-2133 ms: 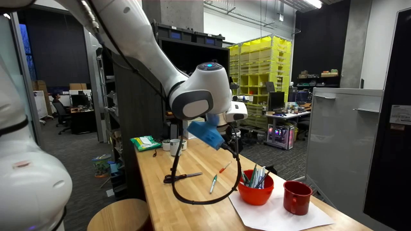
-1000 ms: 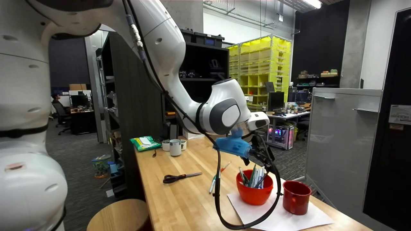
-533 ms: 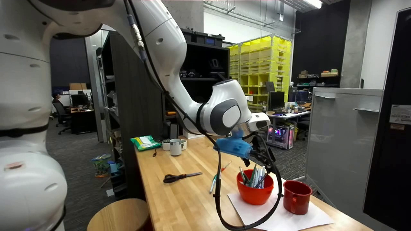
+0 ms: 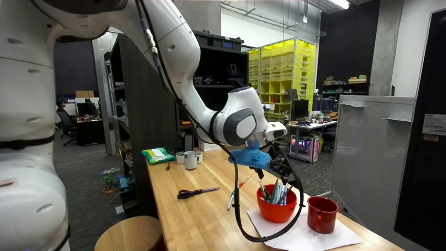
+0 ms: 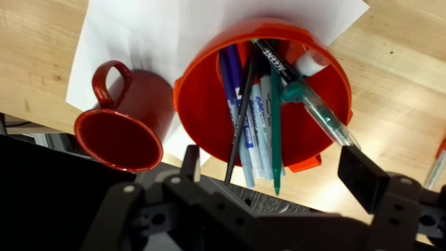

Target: Pick up the big red mug with pens and move it to the left

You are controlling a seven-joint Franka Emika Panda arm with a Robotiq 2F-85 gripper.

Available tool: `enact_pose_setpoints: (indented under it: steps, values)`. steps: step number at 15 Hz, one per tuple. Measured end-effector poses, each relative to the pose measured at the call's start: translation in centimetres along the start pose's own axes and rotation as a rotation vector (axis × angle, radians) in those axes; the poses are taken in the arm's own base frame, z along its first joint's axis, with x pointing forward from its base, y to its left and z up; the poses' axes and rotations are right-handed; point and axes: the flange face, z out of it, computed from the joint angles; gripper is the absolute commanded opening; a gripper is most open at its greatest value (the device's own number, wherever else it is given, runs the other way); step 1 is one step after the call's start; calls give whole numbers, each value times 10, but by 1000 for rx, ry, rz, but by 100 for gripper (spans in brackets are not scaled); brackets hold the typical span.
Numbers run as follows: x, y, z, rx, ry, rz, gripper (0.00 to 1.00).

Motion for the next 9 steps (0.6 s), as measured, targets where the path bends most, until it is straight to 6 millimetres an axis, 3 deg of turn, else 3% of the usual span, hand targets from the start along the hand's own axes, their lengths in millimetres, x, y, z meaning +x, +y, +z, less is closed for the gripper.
enact_pose_setpoints:
  steps: [4,9]
  values:
    - [3,-12,-2,75,-30,-51,100]
    - [13,-11,-7,112,-62,-90,100]
